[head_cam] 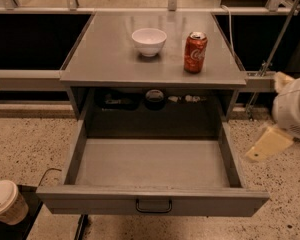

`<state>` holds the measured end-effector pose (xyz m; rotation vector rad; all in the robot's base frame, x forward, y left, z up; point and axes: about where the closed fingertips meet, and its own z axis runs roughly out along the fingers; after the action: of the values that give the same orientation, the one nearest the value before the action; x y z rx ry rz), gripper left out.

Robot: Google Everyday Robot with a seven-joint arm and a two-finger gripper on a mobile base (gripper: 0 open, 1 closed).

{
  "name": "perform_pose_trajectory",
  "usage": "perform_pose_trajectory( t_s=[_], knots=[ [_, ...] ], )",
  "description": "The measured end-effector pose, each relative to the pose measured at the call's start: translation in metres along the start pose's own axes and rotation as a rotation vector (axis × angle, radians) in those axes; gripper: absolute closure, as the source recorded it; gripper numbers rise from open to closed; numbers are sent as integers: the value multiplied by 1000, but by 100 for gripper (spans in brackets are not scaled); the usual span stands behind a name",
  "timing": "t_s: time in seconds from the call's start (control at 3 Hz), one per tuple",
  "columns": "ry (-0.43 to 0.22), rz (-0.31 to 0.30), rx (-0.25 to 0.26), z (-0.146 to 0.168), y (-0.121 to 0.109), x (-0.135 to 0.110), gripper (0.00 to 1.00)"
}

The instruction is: Open top drawer

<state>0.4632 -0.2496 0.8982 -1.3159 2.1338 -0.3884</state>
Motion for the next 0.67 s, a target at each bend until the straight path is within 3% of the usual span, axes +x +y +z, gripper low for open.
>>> perform_pose_trajectory(
  t_s=[0.33,0.67],
  knots=[
    [51,200,211,-81,-49,56,0],
    [49,239,216,-82,-50,59,0]
  ],
)
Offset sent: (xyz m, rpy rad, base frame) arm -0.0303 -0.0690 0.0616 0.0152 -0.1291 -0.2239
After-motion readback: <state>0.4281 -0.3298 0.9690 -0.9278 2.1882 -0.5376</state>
